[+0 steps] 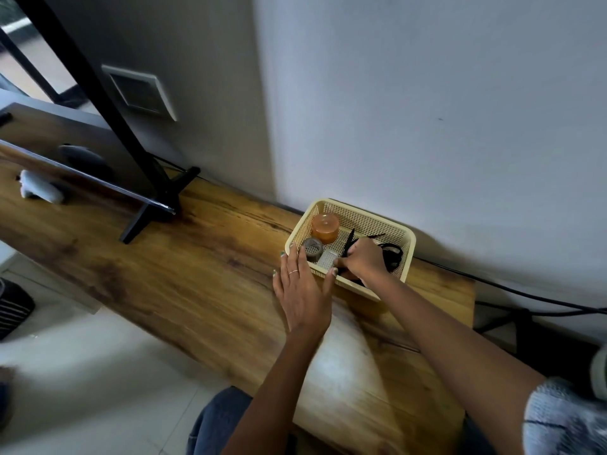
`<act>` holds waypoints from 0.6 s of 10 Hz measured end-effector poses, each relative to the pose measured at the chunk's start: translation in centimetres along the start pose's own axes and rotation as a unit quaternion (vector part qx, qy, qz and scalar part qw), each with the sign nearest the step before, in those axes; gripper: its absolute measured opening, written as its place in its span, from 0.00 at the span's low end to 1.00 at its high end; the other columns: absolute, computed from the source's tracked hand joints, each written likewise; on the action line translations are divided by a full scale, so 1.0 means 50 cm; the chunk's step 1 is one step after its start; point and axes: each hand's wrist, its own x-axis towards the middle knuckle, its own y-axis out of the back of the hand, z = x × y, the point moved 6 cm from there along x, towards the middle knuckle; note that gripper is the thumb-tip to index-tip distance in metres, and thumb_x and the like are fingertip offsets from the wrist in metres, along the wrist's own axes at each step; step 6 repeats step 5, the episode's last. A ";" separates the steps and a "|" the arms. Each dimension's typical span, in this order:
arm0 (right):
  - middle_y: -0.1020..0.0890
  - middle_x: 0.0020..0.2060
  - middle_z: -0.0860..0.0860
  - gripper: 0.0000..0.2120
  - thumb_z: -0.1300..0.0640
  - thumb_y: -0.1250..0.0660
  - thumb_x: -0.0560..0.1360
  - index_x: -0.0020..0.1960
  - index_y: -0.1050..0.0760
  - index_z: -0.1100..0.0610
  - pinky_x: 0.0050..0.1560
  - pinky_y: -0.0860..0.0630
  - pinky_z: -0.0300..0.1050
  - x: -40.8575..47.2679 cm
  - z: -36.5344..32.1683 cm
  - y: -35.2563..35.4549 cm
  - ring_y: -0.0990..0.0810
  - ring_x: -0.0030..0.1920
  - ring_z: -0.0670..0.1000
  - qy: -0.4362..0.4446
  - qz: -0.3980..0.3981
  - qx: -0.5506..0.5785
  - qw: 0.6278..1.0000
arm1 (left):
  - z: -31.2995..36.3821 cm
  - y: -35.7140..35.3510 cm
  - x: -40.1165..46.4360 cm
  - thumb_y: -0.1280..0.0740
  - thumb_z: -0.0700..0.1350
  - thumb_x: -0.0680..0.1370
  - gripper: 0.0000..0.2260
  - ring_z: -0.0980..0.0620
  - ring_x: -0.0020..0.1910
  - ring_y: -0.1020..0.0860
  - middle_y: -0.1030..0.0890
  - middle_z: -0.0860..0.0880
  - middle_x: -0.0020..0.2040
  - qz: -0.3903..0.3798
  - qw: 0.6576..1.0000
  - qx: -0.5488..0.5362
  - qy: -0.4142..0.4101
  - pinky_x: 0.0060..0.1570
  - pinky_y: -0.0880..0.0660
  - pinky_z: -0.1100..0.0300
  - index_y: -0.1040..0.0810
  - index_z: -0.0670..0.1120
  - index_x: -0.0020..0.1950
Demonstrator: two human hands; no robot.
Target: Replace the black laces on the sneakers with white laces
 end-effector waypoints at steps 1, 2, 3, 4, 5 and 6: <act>0.29 0.31 0.51 0.17 0.53 0.23 0.68 0.38 0.32 0.58 0.26 0.42 0.40 0.001 0.002 -0.008 0.31 0.30 0.48 -0.003 0.003 -0.006 1.000 | 0.002 0.003 -0.001 0.62 0.69 0.70 0.42 0.50 0.78 0.54 0.48 0.50 0.79 0.000 1.000 0.010 -0.004 0.73 0.59 0.51 0.47 0.47 0.78; 0.31 0.30 0.50 0.18 0.50 0.27 0.71 0.36 0.35 0.56 0.27 0.42 0.41 -0.008 0.003 -0.008 0.33 0.29 0.48 0.009 0.017 -0.006 1.000 | 0.005 0.009 -0.002 0.64 0.68 0.70 0.42 0.50 0.78 0.54 0.48 0.49 0.79 -0.006 0.999 0.031 -0.008 0.73 0.61 0.50 0.47 0.47 0.78; 0.26 0.35 0.51 0.10 0.52 0.34 0.76 0.44 0.28 0.59 0.33 0.35 0.43 -0.042 -0.006 0.019 0.26 0.37 0.52 0.049 0.056 0.002 0.997 | 0.015 0.020 -0.009 0.65 0.66 0.71 0.41 0.49 0.78 0.55 0.48 0.48 0.79 -0.013 0.997 0.070 -0.028 0.71 0.66 0.52 0.47 0.46 0.78; 0.22 0.39 0.52 0.05 0.57 0.38 0.76 0.47 0.27 0.58 0.39 0.31 0.46 -0.091 -0.017 0.054 0.24 0.42 0.55 0.123 0.100 -0.026 0.987 | 0.028 0.029 -0.021 0.66 0.65 0.72 0.39 0.48 0.78 0.54 0.47 0.48 0.79 -0.025 0.993 0.103 -0.059 0.69 0.68 0.53 0.48 0.46 0.78; 0.21 0.53 0.54 0.12 0.57 0.39 0.77 0.58 0.26 0.59 0.53 0.30 0.51 -0.160 -0.028 0.098 0.26 0.55 0.57 0.207 0.160 -0.136 0.955 | 0.060 0.059 -0.042 0.63 0.60 0.77 0.33 0.49 0.78 0.55 0.49 0.49 0.79 -0.029 0.989 0.115 -0.084 0.70 0.68 0.54 0.52 0.47 0.79; 0.21 0.53 0.54 0.12 0.57 0.39 0.77 0.58 0.26 0.59 0.53 0.30 0.51 -0.160 -0.028 0.098 0.26 0.55 0.57 0.207 0.160 -0.136 0.955 | 0.060 0.059 -0.042 0.63 0.60 0.77 0.33 0.49 0.78 0.55 0.49 0.49 0.79 -0.029 0.989 0.115 -0.084 0.70 0.68 0.54 0.52 0.47 0.79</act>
